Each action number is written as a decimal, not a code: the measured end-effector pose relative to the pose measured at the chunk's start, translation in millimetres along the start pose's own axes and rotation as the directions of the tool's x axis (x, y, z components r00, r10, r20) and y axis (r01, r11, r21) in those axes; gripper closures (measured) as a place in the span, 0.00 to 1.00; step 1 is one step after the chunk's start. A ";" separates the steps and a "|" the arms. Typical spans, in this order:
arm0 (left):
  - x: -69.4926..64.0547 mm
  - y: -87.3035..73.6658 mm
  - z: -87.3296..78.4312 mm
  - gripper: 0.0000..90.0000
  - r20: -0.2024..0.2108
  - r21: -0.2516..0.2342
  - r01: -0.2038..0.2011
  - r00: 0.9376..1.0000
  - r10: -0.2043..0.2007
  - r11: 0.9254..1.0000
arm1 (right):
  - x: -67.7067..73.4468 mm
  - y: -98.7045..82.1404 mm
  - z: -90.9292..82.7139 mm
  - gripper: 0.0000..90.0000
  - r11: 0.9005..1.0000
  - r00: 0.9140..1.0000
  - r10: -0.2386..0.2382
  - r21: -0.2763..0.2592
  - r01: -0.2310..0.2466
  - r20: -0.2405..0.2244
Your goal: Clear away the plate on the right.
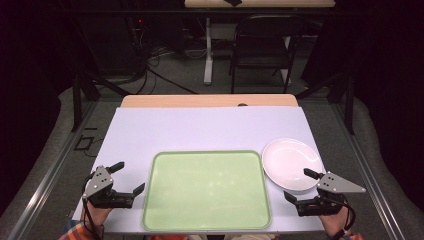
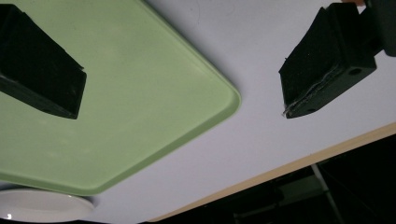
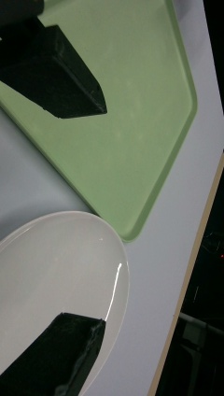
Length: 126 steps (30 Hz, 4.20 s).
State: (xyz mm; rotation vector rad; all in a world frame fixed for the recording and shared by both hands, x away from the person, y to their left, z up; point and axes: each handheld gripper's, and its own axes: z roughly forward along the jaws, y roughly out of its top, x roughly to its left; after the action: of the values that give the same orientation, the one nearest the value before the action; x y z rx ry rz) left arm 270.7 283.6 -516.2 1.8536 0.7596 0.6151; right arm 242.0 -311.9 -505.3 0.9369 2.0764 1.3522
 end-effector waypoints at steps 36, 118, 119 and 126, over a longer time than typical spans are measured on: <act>-0.6 -0.5 0.3 0.00 0.000 0.021 -0.006 1.000 0.006 1.000 | -54.4 -11.2 12.4 0.00 0.943 0.929 0.311 0.055 -0.328 0.200; -1.2 -1.4 0.6 0.01 -0.009 0.061 -0.008 1.000 0.009 0.998 | -143.3 -58.4 31.3 0.61 0.571 0.545 0.792 -0.018 -0.821 0.277; -1.2 -1.4 0.6 0.01 -0.009 0.061 -0.008 1.000 0.009 0.998 | -143.3 -58.4 31.3 0.61 0.571 0.545 0.792 -0.018 -0.821 0.277; -0.4 -1.8 1.0 0.01 -0.021 0.069 -0.011 1.000 0.012 0.998 | -141.2 -63.1 30.1 0.76 0.581 0.544 0.784 -0.044 -0.813 0.298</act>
State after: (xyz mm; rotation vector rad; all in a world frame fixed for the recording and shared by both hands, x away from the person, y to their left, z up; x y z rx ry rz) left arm 270.8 283.2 -518.3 1.9179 0.7936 0.6239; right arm 336.9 -419.3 -570.7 2.1830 1.4949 1.3687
